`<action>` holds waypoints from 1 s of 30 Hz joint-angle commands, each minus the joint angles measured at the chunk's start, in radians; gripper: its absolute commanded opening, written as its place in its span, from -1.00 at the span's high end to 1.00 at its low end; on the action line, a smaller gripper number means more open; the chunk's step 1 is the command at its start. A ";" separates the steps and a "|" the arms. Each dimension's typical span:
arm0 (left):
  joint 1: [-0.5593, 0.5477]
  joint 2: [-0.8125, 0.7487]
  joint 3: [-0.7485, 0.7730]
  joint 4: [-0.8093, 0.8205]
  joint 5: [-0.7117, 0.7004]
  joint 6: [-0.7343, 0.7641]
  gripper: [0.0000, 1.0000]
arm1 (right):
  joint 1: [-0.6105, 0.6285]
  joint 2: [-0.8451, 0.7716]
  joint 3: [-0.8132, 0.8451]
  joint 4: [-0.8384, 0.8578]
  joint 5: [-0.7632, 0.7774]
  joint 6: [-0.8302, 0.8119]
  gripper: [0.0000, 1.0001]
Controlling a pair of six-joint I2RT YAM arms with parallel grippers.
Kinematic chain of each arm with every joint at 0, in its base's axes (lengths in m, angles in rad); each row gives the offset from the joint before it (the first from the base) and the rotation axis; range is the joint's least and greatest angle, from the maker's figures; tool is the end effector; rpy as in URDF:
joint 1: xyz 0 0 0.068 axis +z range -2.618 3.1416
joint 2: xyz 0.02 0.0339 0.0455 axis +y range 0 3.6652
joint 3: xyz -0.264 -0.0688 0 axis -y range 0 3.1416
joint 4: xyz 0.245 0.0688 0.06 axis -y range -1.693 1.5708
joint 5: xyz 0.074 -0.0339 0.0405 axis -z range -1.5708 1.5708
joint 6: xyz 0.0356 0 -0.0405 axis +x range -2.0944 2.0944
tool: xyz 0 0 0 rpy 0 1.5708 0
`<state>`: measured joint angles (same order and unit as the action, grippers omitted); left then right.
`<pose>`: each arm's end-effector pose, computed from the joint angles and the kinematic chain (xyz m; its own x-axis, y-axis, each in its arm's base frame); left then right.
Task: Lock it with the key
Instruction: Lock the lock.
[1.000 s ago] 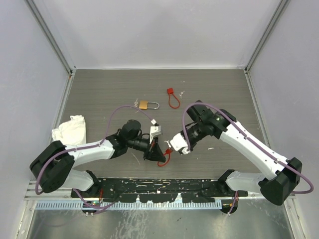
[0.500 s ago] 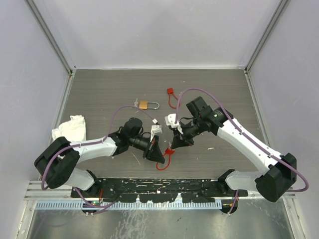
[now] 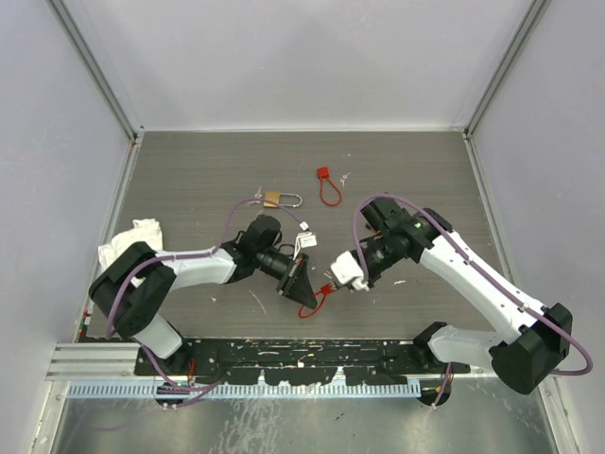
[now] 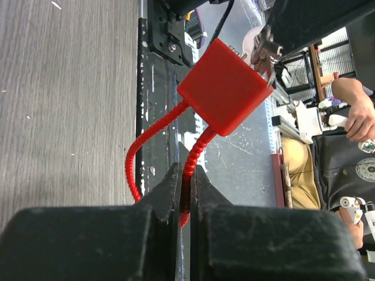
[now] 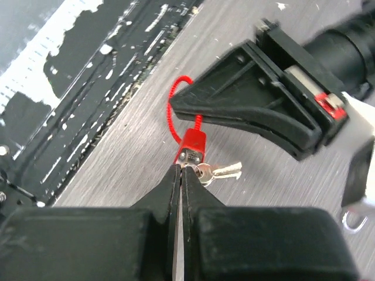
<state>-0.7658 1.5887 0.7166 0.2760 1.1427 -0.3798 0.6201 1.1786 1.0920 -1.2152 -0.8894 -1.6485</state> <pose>0.1950 -0.2325 0.1786 -0.6837 0.4439 -0.5792 0.6212 -0.0624 -0.7812 0.1418 0.1352 0.3031 0.5933 -0.3480 -0.7259 -0.7407 -0.5890 -0.3231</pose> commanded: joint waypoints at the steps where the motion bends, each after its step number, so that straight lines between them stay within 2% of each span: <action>1: 0.024 -0.048 0.047 -0.070 -0.023 0.030 1.00 | 0.000 -0.057 0.027 0.279 0.039 0.626 0.98; 3: 0.024 -0.057 0.040 -0.083 -0.030 0.038 1.00 | -0.030 -0.053 0.032 0.311 0.048 0.773 0.98; 5: 0.024 -0.052 0.036 -0.085 -0.031 0.033 1.00 | -0.062 -0.019 0.044 0.370 0.075 1.028 0.98; 7: 0.023 -0.047 0.031 -0.086 -0.038 0.032 1.00 | -0.074 0.032 0.070 0.315 0.029 1.087 0.98; 9: 0.025 -0.045 0.025 -0.086 -0.044 0.031 1.00 | -0.076 0.043 0.064 0.287 -0.040 1.078 0.98; 11: 0.023 -0.047 0.022 -0.087 -0.041 0.033 1.00 | -0.075 0.001 0.051 0.232 -0.090 0.908 0.98; 15: 0.024 -0.043 0.023 -0.106 -0.029 0.048 1.00 | -0.076 -0.193 -0.045 0.089 -0.140 0.242 0.98; 16: 0.025 -0.036 0.025 -0.108 -0.025 0.048 1.00 | -0.076 -0.217 -0.046 0.039 -0.148 0.127 0.98; 17: 0.024 -0.026 0.028 -0.112 -0.021 0.048 1.00 | -0.076 -0.191 -0.022 -0.002 -0.154 0.085 0.98; 19: 0.025 -0.009 0.038 -0.127 -0.016 0.049 1.00 | -0.076 -0.129 0.032 -0.019 -0.159 0.144 0.98; 22: 0.025 -0.009 0.051 -0.186 -0.038 0.080 1.00 | -0.085 -0.070 0.081 0.166 -0.120 0.598 0.98; 23: 0.024 -0.014 0.051 -0.202 -0.049 0.091 1.00 | -0.096 -0.053 0.099 0.175 -0.122 0.666 0.98; 26: 0.025 -0.033 0.038 -0.214 -0.061 0.107 1.00 | -0.140 -0.025 0.112 0.138 -0.183 0.694 0.98; 28: 0.025 -0.040 0.036 -0.219 -0.069 0.115 1.00 | -0.144 -0.041 0.074 0.196 -0.146 0.727 0.98; 30: 0.024 -0.042 0.036 -0.229 -0.077 0.127 1.00 | -0.144 -0.065 0.016 0.269 -0.099 0.739 0.78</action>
<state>-0.7433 1.5913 0.7467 0.0654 1.0672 -0.2958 0.4786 1.1694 1.1584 -1.0550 -1.0069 -1.0092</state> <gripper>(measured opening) 0.029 0.056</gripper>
